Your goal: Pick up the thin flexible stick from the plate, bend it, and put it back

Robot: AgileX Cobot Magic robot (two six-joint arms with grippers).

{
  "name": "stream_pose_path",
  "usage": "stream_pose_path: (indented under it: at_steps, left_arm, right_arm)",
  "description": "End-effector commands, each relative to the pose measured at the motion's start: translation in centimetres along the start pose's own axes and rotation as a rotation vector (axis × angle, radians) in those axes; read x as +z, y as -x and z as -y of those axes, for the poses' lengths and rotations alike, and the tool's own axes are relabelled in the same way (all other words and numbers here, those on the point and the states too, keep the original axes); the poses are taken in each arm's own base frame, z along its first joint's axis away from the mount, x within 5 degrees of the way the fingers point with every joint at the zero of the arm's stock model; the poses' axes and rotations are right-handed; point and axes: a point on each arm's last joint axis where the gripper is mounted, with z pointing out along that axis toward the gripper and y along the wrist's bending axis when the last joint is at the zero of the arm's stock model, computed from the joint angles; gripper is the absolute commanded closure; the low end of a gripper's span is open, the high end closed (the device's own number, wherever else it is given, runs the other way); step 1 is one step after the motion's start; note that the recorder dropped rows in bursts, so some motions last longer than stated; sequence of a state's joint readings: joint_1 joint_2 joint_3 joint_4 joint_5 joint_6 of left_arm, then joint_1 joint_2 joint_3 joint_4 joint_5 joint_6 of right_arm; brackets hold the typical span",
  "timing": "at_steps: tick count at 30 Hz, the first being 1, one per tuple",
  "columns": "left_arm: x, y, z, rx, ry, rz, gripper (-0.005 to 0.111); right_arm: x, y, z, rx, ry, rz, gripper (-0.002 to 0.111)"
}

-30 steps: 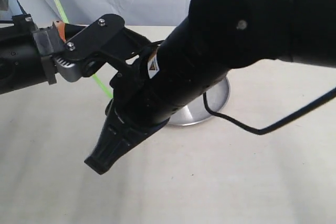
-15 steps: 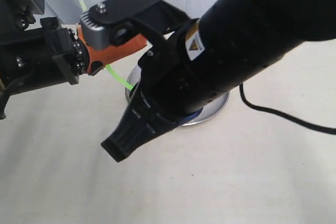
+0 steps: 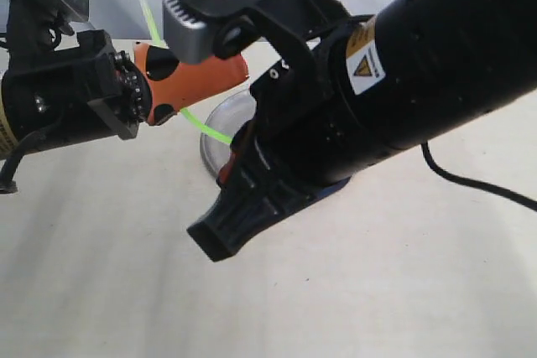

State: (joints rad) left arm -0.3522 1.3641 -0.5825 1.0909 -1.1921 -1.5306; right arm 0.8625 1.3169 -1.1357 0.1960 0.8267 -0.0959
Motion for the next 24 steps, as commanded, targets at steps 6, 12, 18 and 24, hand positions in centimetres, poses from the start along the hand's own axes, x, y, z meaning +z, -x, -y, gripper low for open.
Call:
stream_pose_path:
  at_steps: [6,12,18,24]
  left_arm:
    - [-0.2,1.0,-0.2,-0.053,-0.011,0.118,0.080]
    - [-0.2,0.9,-0.2,-0.017,-0.009,0.110,0.080]
    - [-0.2,0.8,-0.3,0.060,0.008,0.105,0.106]
    - [-0.3,0.2,-1.7,0.102,0.159,0.026,0.106]
  right_arm:
    - [1.4,-1.8,0.3,0.028,0.002,-0.004,0.109]
    - [1.4,-1.8,-0.1,0.069,0.041,-0.002,0.109]
    - [-0.3,-1.8,-0.5,0.081,0.069,0.043,0.109]
    - [-3.5,-2.0,-1.1,0.072,0.084,0.147,0.109]
